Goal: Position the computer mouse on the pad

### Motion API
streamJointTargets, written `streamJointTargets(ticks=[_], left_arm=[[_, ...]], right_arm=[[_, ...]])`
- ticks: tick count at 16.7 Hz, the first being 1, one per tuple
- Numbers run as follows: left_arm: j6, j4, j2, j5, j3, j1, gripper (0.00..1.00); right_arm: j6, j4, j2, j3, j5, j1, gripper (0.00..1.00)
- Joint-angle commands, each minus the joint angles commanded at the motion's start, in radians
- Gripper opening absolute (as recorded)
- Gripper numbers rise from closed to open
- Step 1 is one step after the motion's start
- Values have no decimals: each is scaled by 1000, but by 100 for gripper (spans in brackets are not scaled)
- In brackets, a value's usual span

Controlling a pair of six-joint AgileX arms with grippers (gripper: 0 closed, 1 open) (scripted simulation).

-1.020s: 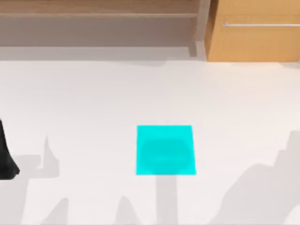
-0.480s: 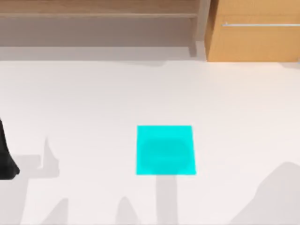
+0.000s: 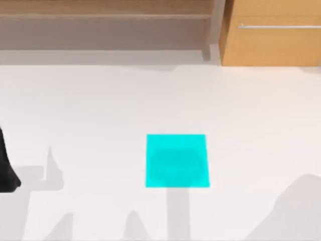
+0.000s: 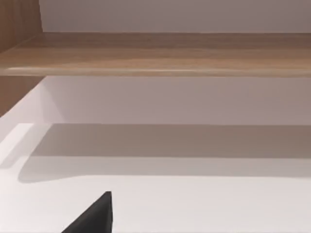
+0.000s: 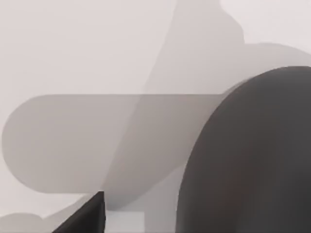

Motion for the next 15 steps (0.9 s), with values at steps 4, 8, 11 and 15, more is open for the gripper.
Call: streamJointTargets(ticks=[4, 8, 11, 15], left_arm=[[0, 0, 0, 0, 0, 0, 100], [0, 0, 0, 0, 0, 0, 100], [0, 0, 0, 0, 0, 0, 100], [0, 0, 0, 0, 0, 0, 100]], right_arm=[[0, 0, 0, 0, 0, 0, 32], [0, 0, 0, 0, 0, 0, 2], [0, 0, 0, 0, 0, 0, 0], [0, 0, 0, 0, 0, 0, 0]])
